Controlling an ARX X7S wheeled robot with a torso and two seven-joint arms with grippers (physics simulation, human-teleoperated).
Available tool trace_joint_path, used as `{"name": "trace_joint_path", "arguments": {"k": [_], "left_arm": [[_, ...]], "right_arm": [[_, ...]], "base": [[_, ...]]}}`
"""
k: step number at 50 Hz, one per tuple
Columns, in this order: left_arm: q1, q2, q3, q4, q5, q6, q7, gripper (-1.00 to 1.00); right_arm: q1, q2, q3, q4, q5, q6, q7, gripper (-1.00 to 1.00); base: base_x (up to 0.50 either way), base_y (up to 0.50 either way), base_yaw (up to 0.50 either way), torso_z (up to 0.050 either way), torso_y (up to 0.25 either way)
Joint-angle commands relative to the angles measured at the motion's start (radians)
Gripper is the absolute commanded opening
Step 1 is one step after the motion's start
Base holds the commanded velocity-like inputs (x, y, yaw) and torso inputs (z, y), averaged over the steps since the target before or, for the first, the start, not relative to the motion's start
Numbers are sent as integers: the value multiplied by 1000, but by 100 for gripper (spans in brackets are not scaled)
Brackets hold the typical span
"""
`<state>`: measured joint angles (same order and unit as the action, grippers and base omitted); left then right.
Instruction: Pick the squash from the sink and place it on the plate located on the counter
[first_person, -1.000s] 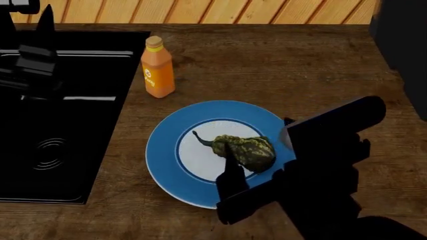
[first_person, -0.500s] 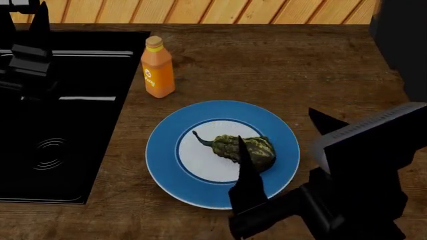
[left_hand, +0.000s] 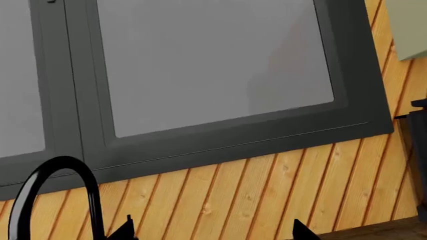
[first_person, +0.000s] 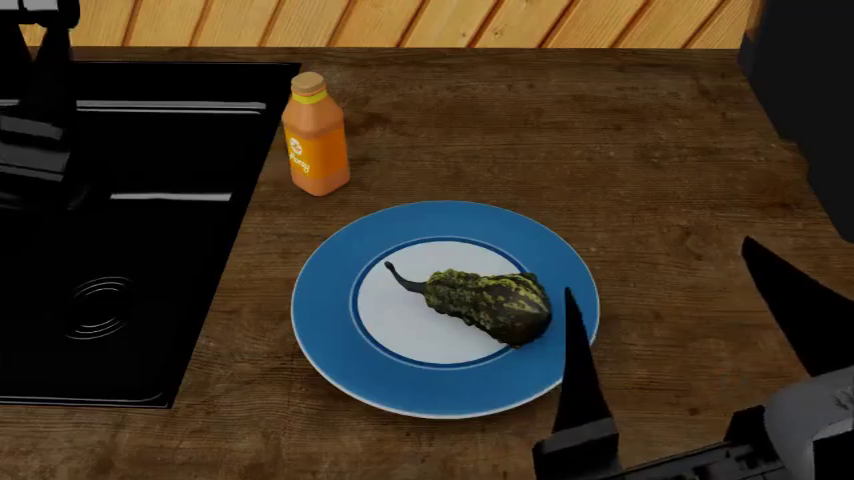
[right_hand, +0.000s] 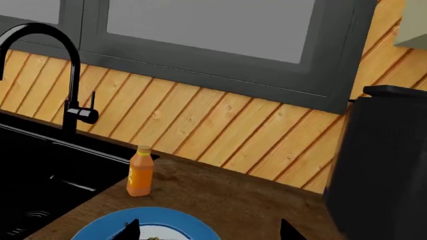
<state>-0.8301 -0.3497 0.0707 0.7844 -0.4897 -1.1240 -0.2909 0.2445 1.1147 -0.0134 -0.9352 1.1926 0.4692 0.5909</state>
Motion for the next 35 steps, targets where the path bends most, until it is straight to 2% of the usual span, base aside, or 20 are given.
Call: {"name": "trace_joint_path", "arguments": {"k": [1,3,5,7,12,17,19,21,24,29,31,32,35], "left_arm": [[150,-32,-8,81,47,122,25,100],[268,-36,32,34,106,270,42,100],[382,-40,69,25,155,383,46,100],[403,-48,58,56,154,387,41,100],[397,-64,33,123,147,350,21,100],[403,-79,22,247,132,281,-19,100],[396,-110,45,262,103,285,-66,100],[379,-215,106,262,1,346,-206,100],[329,-392,242,262,-134,469,-425,100],[194,-611,524,262,-204,662,-674,100],[91,-690,690,262,-213,746,-771,100],[7,-737,818,263,-204,798,-831,100],[-262,-805,1173,263,-195,903,-967,100]], "right_arm": [[-204,-38,120,-44,-157,-80,55,100],[-121,-155,-63,54,-341,-45,24,100],[-79,-226,-179,129,-446,-31,-15,100],[-39,-251,-202,134,-441,-17,-20,100],[-14,-237,-182,88,-415,6,12,100],[-96,-170,-85,-3,-374,-20,66,100],[-130,-153,-52,-19,-368,-37,76,100],[-172,-136,-9,-34,-356,-60,85,100],[-232,-119,42,-55,-354,-88,97,100],[-314,-106,104,-86,-369,-125,116,100],[-338,-99,123,-94,-370,-137,120,100],[-365,-94,145,-101,-375,-149,124,100],[-438,-77,191,-108,-386,-193,136,100]], "base": [[0,0,0,0,0],[0,0,0,0,0],[0,0,0,0,0],[0,0,0,0,0],[0,0,0,0,0],[0,0,0,0,0],[0,0,0,0,0],[0,0,0,0,0],[0,0,0,0,0],[0,0,0,0,0],[0,0,0,0,0],[0,0,0,0,0],[0,0,0,0,0]]}}
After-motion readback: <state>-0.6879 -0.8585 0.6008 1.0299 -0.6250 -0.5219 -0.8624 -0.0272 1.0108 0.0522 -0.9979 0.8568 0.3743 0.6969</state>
